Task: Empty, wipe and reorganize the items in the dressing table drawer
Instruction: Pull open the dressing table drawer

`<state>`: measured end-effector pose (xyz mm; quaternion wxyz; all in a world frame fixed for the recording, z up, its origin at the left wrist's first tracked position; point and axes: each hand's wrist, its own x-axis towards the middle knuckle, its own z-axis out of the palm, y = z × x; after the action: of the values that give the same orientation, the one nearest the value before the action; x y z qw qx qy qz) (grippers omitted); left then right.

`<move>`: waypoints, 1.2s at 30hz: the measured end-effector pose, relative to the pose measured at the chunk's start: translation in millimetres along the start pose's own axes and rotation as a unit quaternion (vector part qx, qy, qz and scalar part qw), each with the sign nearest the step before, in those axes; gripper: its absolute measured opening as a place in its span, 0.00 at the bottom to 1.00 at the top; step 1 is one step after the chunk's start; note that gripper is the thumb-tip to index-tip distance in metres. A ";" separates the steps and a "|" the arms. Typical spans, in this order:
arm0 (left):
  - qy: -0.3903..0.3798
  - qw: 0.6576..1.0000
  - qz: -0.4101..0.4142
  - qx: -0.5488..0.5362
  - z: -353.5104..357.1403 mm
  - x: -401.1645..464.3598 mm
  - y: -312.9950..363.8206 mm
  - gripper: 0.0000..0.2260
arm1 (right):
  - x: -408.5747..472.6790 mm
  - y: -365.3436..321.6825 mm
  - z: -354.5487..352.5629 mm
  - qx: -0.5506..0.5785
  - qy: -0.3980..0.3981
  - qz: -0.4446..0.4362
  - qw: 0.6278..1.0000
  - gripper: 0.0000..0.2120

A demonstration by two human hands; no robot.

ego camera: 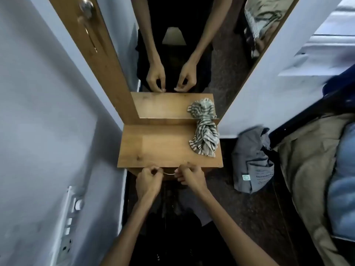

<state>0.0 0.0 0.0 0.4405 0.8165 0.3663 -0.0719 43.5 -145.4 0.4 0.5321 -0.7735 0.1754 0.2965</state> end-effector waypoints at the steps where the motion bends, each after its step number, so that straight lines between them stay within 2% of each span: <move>1: 0.020 0.999 -0.005 -0.027 7.2 0.0 -4.8 0.09 | 8.0 13.6 5.8 -0.008 0.002 0.009 1.000 0.14; 3: 0.080 0.996 0.004 -0.037 20.2 0.5 -11.2 0.09 | 22.8 33.9 15.9 -0.017 0.013 0.032 0.999 0.16; 5: 0.096 0.994 -0.004 -0.057 33.8 -2.2 -18.5 0.08 | 36.3 54.8 26.7 0.004 0.022 0.054 0.998 0.18; 7: 0.084 0.987 -0.057 -0.122 47.1 5.7 -31.6 0.08 | 50.5 68.9 35.9 0.029 0.030 0.062 0.997 0.21; 9: 0.057 0.966 -0.122 -0.221 62.2 19.7 -47.1 0.08 | 64.9 82.2 45.5 0.071 0.036 0.059 0.995 0.23; 10: 0.041 0.956 -0.143 -0.255 69.4 27.2 -53.7 0.10 | 72.9 86.9 48.8 0.093 0.047 0.061 0.993 0.21; 12: 0.014 0.954 -0.133 -0.267 87.6 45.6 -72.8 0.13 | 86.3 92.0 53.1 0.138 0.078 0.059 0.986 0.14; 16: 0.013 0.965 -0.098 -0.243 106.8 59.7 -88.5 0.19 | 92.1 95.1 59.1 0.183 0.103 0.039 0.977 0.05; 22: 0.022 0.979 -0.098 -0.177 92.8 40.2 -69.3 0.19 | 86.5 96.1 61.9 0.155 0.091 0.034 0.983 0.12; 27: 0.009 0.989 -0.108 -0.104 93.6 39.7 -91.4 0.23 | 64.9 102.8 58.1 0.132 0.079 0.044 0.987 0.12; 31: 0.006 0.992 -0.107 -0.064 82.7 4.9 -98.1 0.25 | 36.0 115.4 52.7 0.117 0.063 0.046 0.990 0.10; 36: 0.034 0.996 -0.076 0.015 69.9 -47.2 -100.1 0.18 | 1.4 134.2 49.1 0.072 0.052 0.043 0.995 0.09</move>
<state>-85.9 -44.9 -88.1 0.4093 0.7944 0.4410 -0.0832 -47.6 -149.8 -109.6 0.5634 -0.7390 0.2575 0.2649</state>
